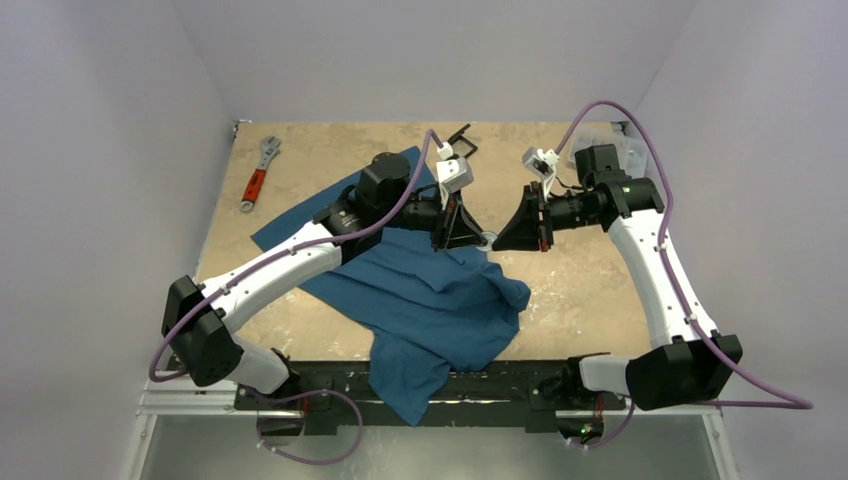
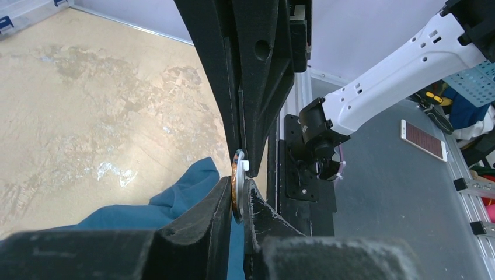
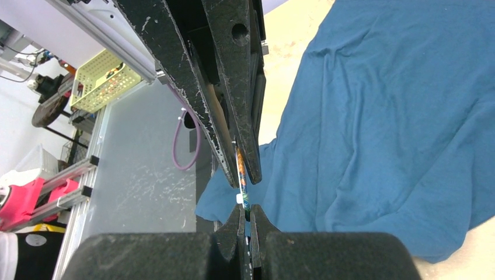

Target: Remove the brooch from the garment

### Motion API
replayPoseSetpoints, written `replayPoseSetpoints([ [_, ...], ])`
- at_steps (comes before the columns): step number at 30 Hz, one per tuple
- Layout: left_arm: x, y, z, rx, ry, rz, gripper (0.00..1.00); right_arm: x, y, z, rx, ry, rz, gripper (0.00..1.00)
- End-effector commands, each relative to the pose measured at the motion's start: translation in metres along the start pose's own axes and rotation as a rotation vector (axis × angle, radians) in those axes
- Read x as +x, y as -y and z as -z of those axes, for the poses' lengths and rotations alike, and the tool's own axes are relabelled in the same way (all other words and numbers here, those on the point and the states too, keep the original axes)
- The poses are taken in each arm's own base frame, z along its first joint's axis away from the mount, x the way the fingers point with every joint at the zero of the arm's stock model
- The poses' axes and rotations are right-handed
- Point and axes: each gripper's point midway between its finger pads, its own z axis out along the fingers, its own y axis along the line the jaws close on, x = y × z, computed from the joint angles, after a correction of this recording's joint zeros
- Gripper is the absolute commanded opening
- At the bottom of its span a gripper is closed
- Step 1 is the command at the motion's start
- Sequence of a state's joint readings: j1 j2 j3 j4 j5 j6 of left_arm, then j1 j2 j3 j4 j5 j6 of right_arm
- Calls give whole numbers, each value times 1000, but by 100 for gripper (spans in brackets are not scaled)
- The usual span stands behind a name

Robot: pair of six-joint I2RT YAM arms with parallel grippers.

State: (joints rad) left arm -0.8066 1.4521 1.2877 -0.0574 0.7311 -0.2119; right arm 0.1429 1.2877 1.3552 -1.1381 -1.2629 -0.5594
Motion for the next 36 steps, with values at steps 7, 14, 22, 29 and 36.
replayPoseSetpoints([
  [7, 1, -11, -10, -51, -38, -54, 7, -15, -15, 1, -54, 37, 35, 0],
  [14, 6, -13, -15, -56, -63, -58, 8, -15, -15, 1, -53, 36, 33, 0],
  [22, 9, -15, -18, -66, -77, -56, 9, -17, -15, 1, -55, 36, 35, 0],
  [29, 11, -19, -21, -84, -87, -61, 12, -17, -15, 1, -58, 35, 34, 0],
  [36, 13, -19, -23, -89, -96, -60, 15, -17, -15, 1, -59, 34, 37, 0],
])
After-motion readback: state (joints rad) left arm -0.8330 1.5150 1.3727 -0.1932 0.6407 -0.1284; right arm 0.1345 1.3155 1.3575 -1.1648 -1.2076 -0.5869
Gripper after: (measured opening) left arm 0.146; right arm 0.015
